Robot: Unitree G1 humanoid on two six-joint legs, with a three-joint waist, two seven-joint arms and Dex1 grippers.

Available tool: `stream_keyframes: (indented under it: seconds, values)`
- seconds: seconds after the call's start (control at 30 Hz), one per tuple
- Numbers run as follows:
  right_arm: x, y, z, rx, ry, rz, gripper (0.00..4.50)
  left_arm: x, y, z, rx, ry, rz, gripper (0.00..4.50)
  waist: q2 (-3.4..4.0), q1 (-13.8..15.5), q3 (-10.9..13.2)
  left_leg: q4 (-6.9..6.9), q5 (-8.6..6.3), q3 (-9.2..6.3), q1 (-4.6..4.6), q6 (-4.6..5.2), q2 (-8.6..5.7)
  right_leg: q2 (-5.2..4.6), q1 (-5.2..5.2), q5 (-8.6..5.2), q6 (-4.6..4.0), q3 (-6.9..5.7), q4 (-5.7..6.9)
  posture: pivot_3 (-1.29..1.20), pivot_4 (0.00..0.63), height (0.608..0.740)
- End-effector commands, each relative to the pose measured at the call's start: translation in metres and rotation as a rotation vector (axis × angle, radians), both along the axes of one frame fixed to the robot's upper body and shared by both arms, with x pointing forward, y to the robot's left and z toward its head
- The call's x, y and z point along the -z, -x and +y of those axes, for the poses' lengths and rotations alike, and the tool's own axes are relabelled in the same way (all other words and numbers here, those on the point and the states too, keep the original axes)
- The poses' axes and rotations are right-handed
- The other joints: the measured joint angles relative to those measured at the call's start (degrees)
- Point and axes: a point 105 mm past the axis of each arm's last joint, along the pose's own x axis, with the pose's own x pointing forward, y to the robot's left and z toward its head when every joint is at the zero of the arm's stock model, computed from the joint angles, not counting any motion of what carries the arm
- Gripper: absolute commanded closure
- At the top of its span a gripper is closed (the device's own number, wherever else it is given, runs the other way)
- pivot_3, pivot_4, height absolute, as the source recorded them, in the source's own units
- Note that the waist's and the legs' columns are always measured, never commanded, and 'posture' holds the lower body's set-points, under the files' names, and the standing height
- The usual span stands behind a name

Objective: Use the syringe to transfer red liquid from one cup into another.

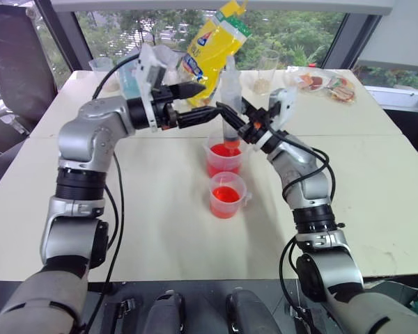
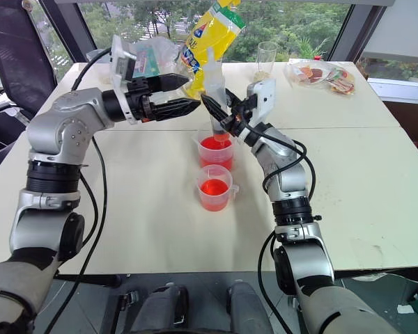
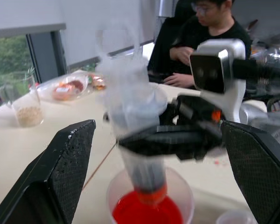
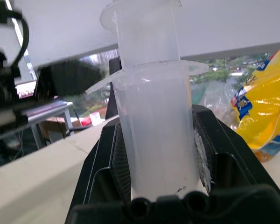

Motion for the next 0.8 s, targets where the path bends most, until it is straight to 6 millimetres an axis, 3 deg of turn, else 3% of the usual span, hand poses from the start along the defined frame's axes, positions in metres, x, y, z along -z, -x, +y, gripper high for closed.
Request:
stream_keyframes:
  seconds: [0.03,0.17,0.3,0.6,0.8]
  values:
    - [-0.061,0.031,-0.002,-0.086,-0.068,-0.145,3.09,-0.021,0.007,0.017,-0.033,0.029,-0.066,0.12,0.02,0.01,0.01,0.0,0.0,0.0,-0.01,0.0,0.0,0.0,-0.02,0.0,0.0,0.0,0.0,0.0,0.15,0.74]
    - [-0.073,0.061,0.0,-0.211,-0.082,-0.118,3.09,-0.023,0.008,0.024,-0.052,0.026,-0.066,0.12,0.01,0.14,0.01,-0.02,-0.01,-0.03,-0.06,0.01,0.01,-0.02,-0.06,0.0,0.0,0.0,-0.01,0.0,0.15,0.74]
    - [-0.058,0.087,0.006,-0.304,-0.036,-0.064,3.09,-0.021,0.011,0.026,-0.052,0.013,-0.064,0.12,0.0,0.27,0.0,-0.01,-0.02,-0.05,-0.06,0.04,0.0,-0.04,0.01,0.0,0.0,-0.03,-0.07,0.0,0.15,0.74]
    - [0.006,0.085,0.008,-0.236,0.035,0.045,3.09,-0.019,0.019,0.016,0.006,-0.005,-0.042,0.12,0.0,0.07,0.0,0.0,-0.03,-0.04,-0.06,0.05,-0.01,0.02,0.0,0.0,0.0,-0.01,-0.03,0.0,0.15,0.74]
    - [0.019,0.088,0.011,-0.23,0.058,0.054,3.09,-0.023,0.024,0.006,0.056,0.015,-0.037,0.12,0.0,0.15,0.0,0.02,-0.02,-0.04,-0.06,0.05,-0.01,0.03,0.0,0.0,0.0,-0.01,-0.03,0.0,0.15,0.74]
